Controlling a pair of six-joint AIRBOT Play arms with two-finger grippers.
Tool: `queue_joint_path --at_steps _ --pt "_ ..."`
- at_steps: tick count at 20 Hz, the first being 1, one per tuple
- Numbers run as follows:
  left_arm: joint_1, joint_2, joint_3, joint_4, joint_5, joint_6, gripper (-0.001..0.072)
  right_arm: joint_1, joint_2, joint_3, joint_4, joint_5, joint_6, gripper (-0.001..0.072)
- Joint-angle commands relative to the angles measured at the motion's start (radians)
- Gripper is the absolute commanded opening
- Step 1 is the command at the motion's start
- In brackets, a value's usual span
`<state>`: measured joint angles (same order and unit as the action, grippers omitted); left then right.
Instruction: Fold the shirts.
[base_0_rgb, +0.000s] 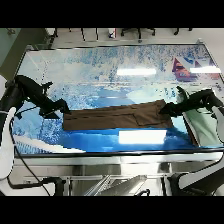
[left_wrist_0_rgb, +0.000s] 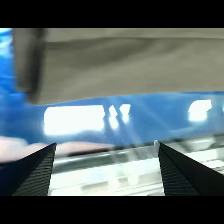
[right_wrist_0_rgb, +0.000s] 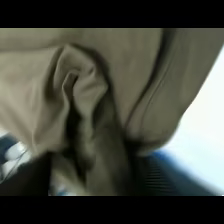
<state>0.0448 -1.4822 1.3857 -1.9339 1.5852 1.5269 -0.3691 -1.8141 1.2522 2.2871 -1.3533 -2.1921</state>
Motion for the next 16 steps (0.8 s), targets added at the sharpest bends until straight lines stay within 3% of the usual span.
queue_joint_path --at_steps 1,2,4,5,7,12,16 --pt "-0.061 0.112 -0.105 -0.122 -0.192 0.017 0.0684 0.042 -0.011 0.0 0.003 0.03 -0.012 0.0195" --pt "-0.091 0.131 -0.124 -0.135 -0.238 0.017 0.0553 0.047 -0.011 0.0 0.004 0.032 -0.012 0.006" --pt "-0.164 0.15 -0.147 -0.136 -0.327 0.017 0.0184 0.048 -0.011 0.0 0.011 0.024 -0.016 0.002" --pt "-0.202 0.151 -0.151 -0.137 -0.369 0.017 0.0064 0.047 -0.01 0.0 0.019 0.017 -0.016 0.0019" --pt "-0.301 0.143 -0.15 -0.136 -0.469 0.017 0.0013 0.045 0.006 0.001 0.035 -0.008 -0.014 0.0018" --pt "-0.552 -0.001 -0.142 -0.138 -0.76 0.017 0.0015 0.045 0.162 0.047 0.041 -0.127 0.024 0.0018" --pt "-0.675 -0.263 0.045 -0.139 -0.769 0.015 0.0015 0.047 0.318 0.182 0.082 -0.235 0.067 0.0018"
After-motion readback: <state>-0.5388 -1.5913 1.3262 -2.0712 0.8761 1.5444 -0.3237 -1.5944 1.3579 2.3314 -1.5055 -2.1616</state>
